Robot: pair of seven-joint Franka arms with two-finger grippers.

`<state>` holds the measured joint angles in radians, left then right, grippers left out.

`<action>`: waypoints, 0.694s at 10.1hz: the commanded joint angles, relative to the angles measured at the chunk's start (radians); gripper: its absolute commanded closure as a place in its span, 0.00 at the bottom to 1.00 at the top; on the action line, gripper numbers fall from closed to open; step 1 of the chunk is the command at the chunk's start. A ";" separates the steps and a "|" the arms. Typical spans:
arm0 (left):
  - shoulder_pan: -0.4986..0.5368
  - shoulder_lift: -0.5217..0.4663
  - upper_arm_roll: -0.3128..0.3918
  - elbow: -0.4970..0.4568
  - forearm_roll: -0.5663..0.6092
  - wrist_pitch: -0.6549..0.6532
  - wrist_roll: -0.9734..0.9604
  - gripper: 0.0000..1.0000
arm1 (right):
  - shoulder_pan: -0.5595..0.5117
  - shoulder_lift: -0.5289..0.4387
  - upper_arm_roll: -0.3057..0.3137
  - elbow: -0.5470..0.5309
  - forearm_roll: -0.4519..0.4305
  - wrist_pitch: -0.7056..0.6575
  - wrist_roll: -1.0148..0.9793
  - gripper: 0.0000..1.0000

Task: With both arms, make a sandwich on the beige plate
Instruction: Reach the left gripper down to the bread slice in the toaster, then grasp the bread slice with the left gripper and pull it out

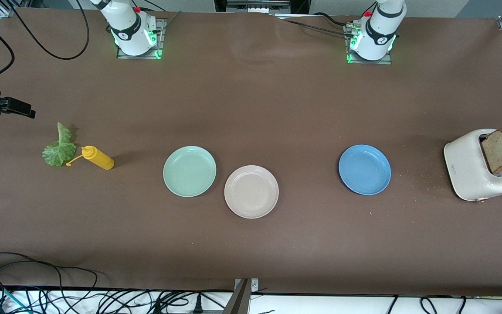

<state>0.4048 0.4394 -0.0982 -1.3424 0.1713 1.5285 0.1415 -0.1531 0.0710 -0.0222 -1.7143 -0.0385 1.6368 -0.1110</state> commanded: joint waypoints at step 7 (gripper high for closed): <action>-0.171 0.082 -0.012 0.114 -0.525 -0.177 -0.244 1.00 | -0.002 -0.005 0.002 0.010 0.000 -0.018 -0.013 0.00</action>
<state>0.2956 0.4762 -0.1136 -1.2556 -0.2387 1.3731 -0.0437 -0.1529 0.0711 -0.0219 -1.7142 -0.0384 1.6359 -0.1119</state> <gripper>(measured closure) 0.916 0.000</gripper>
